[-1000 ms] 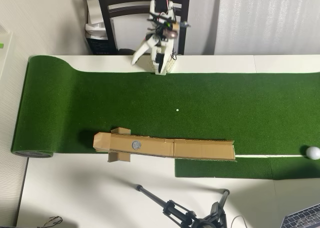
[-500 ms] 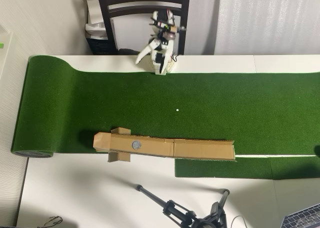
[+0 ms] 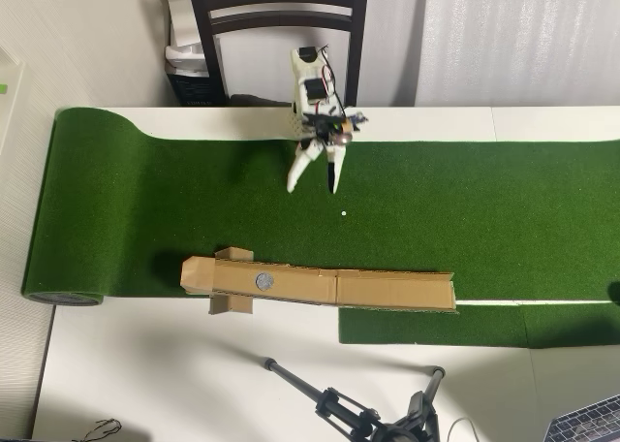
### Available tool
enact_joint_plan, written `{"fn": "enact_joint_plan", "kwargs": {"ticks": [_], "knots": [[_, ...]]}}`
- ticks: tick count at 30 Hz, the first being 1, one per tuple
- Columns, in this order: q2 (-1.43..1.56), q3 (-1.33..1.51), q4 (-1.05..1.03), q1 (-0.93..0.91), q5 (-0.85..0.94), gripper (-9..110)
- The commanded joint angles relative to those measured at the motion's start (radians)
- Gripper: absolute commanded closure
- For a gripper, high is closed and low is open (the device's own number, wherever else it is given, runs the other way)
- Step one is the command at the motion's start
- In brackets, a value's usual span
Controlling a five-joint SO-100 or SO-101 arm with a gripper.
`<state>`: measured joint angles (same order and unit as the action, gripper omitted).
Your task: Pick up the golf ball and place it on the gray mark at the back.
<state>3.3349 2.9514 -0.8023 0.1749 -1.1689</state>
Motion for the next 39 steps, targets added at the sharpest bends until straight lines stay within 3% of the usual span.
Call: {"fn": "enact_joint_plan", "kwargs": {"ticks": [1,9,20,27,39], "knots": [[0.078,0.000,0.064,0.011,-0.003,52],[0.092,0.011,-0.066,-0.055,-0.008,52],[0.095,0.034,-0.365,-0.147,-0.253,52],[0.095,0.060,-0.407,-0.137,-0.302,52],[0.095,0.063,-0.514,-0.135,-0.365,72]]}}
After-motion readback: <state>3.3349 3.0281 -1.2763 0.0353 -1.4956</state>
